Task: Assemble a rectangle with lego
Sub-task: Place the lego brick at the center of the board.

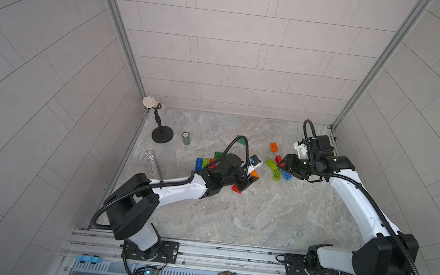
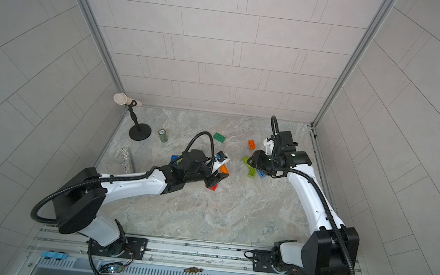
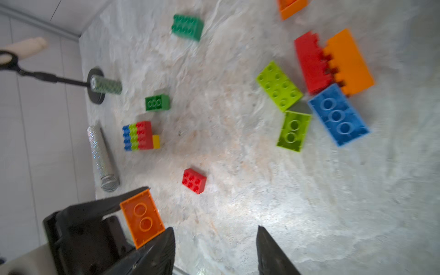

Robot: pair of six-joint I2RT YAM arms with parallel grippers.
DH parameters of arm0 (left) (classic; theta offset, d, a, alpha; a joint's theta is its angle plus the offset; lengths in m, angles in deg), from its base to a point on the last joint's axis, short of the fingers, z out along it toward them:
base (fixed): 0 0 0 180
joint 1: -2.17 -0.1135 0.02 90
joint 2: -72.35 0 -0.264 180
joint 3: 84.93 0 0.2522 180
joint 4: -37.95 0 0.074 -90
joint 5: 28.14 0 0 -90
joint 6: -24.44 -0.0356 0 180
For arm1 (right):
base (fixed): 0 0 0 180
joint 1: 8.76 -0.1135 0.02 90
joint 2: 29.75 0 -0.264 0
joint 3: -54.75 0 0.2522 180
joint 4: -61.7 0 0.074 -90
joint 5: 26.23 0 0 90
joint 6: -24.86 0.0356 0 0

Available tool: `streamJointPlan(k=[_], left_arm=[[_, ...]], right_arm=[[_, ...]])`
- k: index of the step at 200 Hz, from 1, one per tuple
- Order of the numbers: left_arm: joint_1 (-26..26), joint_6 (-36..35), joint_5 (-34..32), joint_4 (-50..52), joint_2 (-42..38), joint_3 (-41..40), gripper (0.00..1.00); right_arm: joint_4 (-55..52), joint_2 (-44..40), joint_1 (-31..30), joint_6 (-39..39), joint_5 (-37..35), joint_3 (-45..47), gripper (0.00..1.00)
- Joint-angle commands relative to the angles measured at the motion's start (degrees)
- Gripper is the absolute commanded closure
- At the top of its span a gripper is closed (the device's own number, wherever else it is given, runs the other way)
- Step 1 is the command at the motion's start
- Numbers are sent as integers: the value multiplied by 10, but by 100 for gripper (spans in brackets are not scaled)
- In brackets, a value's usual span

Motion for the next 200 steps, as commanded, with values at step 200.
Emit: streamJointPlan(k=[200], left_arm=[[97, -33, -121, 678, 410, 476, 42]], right_arm=[[28, -16, 27, 18, -107, 65, 44]])
